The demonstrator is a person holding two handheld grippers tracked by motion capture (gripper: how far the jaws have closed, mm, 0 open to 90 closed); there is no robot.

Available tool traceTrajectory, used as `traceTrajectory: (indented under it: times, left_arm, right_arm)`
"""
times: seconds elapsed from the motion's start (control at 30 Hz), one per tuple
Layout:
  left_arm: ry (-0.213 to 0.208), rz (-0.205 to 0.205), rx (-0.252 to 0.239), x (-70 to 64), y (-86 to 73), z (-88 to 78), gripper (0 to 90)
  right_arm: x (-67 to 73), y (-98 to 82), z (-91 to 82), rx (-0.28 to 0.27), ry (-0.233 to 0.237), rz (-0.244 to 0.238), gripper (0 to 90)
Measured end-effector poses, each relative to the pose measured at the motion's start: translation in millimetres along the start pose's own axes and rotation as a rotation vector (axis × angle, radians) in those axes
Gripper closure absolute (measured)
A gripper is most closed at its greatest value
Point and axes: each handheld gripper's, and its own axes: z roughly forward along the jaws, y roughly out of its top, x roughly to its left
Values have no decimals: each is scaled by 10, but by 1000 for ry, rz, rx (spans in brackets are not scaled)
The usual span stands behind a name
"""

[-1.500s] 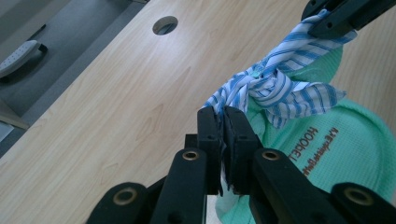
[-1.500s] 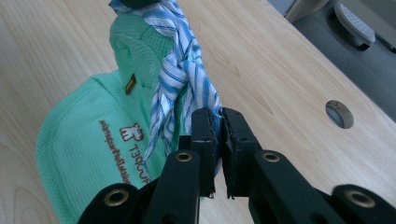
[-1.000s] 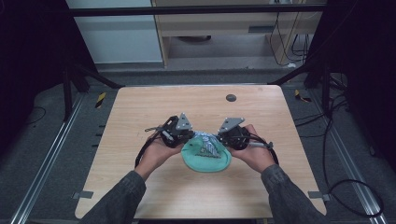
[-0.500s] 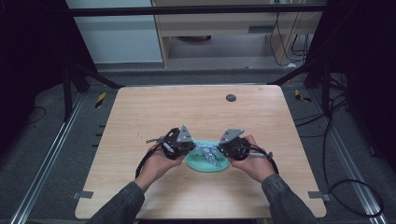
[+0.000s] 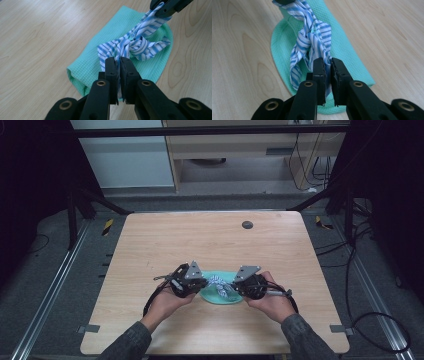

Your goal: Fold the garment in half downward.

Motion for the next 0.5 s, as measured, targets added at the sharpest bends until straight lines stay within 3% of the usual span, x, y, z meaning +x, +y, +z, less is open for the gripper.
traceTrajectory:
  times: [0.5]
  left_arm:
    - [-45, 43, 22, -194, -207, 12, 860]
  right_arm:
    - [177, -160, -31, 0, 31, -6, 832]
